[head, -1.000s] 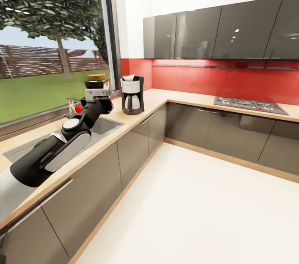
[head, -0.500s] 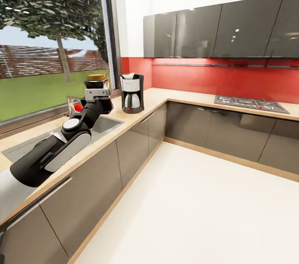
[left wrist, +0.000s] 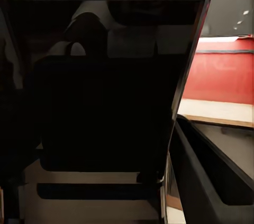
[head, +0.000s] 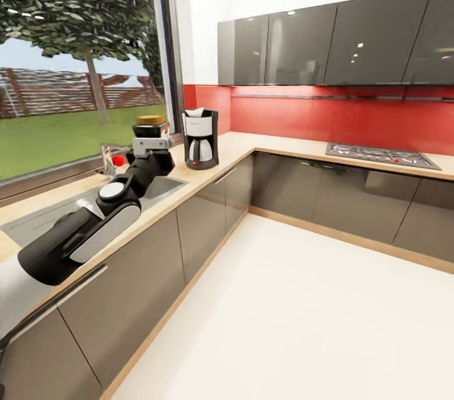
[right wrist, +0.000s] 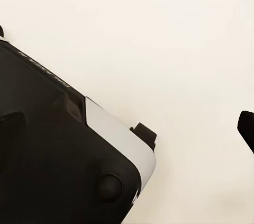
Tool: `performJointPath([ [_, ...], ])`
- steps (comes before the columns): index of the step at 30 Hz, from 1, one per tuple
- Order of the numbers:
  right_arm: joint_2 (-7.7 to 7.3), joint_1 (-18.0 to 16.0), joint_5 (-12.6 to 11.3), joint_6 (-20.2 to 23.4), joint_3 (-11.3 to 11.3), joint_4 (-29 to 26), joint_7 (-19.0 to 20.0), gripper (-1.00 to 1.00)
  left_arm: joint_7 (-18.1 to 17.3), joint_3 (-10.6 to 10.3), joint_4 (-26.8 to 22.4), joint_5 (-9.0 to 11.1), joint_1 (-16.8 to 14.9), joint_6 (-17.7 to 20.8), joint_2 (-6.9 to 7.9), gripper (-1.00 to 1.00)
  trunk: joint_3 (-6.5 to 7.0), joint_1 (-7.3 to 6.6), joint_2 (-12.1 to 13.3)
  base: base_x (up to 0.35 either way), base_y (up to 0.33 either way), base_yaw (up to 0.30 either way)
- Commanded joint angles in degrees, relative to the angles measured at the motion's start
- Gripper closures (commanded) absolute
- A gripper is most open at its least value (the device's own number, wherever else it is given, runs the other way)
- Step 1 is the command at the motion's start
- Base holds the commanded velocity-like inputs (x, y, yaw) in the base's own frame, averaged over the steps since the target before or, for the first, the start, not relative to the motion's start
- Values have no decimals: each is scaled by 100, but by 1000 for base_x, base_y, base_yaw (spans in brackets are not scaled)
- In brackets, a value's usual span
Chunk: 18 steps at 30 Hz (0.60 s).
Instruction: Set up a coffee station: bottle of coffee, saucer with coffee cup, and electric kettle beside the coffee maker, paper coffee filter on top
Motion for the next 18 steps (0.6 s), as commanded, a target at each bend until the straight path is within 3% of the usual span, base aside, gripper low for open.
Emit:
performJointPath([
  [1,0,-3,41,-23,-22,-2,21,-100,37,-22,-8,5,-11,26,5,100,-26,23,-46,0,0,0],
  [18,0,-3,41,-23,-22,-2,21,-100,37,-32,-8,5,-11,26,5,100,-331,396,-728,0,0,0],
])
